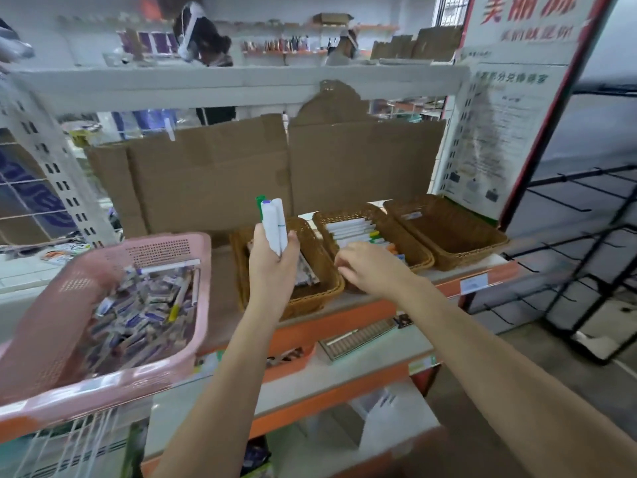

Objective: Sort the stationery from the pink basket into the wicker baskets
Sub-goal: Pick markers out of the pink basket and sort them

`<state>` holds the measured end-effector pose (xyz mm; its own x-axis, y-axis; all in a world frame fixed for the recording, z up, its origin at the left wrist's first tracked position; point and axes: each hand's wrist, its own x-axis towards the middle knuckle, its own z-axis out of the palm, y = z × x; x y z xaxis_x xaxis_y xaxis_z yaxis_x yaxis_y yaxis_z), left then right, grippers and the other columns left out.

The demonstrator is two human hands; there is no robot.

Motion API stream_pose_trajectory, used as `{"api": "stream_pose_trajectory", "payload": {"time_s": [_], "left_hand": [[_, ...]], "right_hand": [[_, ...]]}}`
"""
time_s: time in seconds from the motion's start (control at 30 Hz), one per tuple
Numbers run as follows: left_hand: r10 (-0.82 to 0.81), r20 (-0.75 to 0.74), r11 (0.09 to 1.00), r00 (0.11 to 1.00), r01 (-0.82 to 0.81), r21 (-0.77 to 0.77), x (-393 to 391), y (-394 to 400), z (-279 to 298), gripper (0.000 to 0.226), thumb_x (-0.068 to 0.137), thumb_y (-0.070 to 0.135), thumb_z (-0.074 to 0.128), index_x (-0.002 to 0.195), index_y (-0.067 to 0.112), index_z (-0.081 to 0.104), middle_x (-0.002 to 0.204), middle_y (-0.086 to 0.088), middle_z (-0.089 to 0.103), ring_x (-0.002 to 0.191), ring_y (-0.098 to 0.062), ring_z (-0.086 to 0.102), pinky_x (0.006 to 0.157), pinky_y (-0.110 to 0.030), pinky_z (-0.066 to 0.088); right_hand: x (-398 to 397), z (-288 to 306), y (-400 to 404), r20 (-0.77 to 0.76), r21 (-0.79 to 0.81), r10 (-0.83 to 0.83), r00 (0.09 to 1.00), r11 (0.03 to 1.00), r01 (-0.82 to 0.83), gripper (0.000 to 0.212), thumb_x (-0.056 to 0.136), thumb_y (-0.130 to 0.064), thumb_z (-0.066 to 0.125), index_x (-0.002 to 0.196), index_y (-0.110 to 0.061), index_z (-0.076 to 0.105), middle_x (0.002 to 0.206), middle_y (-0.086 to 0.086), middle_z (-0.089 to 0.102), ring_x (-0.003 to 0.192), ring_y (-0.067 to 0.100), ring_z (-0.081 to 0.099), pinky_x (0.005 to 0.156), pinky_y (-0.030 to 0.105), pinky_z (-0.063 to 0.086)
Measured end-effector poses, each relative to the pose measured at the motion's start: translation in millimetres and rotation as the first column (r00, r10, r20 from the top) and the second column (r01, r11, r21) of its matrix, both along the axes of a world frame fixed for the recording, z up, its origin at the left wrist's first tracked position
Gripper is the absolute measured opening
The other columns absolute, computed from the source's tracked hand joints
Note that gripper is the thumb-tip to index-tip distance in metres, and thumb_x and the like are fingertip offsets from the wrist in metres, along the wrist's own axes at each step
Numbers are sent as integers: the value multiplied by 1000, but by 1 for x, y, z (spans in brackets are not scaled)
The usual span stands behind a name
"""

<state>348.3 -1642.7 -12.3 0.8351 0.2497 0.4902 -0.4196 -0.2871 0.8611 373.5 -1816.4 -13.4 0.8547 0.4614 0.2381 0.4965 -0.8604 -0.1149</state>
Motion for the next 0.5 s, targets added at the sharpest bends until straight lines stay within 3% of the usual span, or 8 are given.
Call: {"api": "stream_pose_trajectory", "payload": {"time_s": [0.17, 0.3, 0.5], "left_hand": [[-100, -32, 995, 994, 100, -25, 35, -55, -10, 21, 97, 17, 49, 81, 25, 37, 63, 4, 36, 44, 0, 37, 41, -13, 29], [-138, -41, 990, 990, 138, -16, 66, -89, -22, 16, 97, 19, 50, 86, 22, 39, 64, 4, 35, 45, 0, 38, 40, -12, 29], [-87, -119, 994, 989, 94, 53, 108, -124, -40, 13, 96, 26, 50, 103, 17, 42, 67, 4, 42, 49, -6, 41, 41, -19, 34]], "right_hand": [[27, -13, -57, -31, 21, -89, 996, 996, 90, 23, 97, -17, 43, 108, -9, 63, 107, 4, 59, 97, 19, 55, 78, 30, 46], [51, -28, -95, -45, 40, -136, 990, 990, 138, 21, 97, -18, 44, 105, -10, 62, 102, 2, 58, 95, 17, 54, 72, 23, 38], [74, -48, -135, -123, 34, -197, 973, 979, 203, 25, 100, -23, 41, 112, -12, 60, 107, 3, 57, 98, 18, 54, 81, 29, 46]]}}
